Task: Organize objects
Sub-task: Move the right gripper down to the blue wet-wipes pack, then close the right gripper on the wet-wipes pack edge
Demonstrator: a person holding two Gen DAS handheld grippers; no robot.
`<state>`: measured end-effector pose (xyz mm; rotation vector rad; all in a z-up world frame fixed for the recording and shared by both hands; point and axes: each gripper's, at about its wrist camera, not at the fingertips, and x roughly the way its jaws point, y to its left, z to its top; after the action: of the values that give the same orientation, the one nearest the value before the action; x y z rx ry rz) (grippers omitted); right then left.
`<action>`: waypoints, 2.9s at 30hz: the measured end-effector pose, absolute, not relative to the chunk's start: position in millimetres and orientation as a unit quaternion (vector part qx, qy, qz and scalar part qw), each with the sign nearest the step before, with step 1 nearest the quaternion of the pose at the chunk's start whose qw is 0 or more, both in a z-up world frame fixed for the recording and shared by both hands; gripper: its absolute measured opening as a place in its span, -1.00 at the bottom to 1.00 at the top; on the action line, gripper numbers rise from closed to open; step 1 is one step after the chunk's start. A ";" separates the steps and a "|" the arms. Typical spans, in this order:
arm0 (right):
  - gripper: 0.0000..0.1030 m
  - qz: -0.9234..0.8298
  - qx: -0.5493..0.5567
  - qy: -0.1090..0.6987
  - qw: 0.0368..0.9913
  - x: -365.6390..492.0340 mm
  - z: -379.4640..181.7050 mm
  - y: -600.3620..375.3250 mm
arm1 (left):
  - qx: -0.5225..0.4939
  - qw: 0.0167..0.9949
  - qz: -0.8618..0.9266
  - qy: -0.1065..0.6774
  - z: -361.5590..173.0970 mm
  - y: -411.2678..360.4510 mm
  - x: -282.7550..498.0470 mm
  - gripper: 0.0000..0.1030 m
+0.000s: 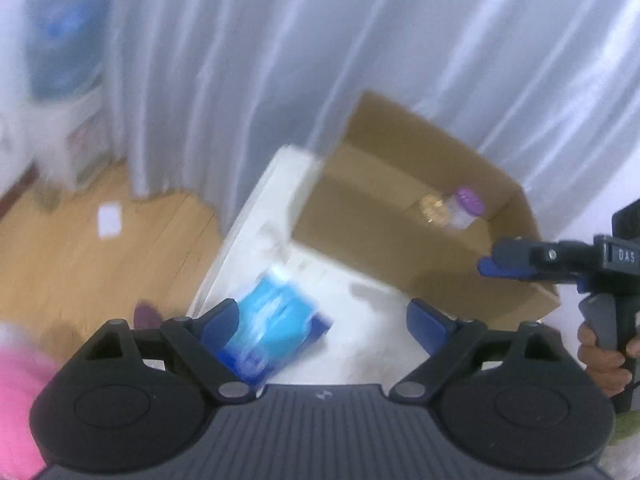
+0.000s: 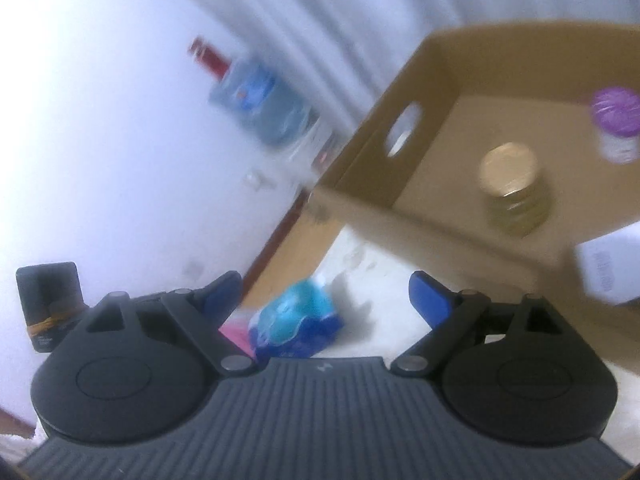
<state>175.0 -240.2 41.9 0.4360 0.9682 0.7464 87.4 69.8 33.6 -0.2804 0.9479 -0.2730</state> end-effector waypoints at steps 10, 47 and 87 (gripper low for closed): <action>0.79 0.366 0.124 0.524 0.759 195.9 1.2 -121.1 | -0.188 0.844 -0.103 0.492 -10.9 107.3 98.1 0.78; 0.87 0.219 0.255 0.577 0.744 140.8 -46.3 -248.4 | -0.061 0.806 -0.311 0.500 -16.9 -75.6 115.2 0.92; 0.41 0.227 0.278 0.506 0.785 110.2 -72.6 -289.5 | -0.020 0.799 -0.275 0.534 -29.6 -84.6 115.8 0.66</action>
<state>110.2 -289.5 -72.6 0.5999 1.0910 0.4887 115.8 -84.6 -29.6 -0.0439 1.1467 -0.5893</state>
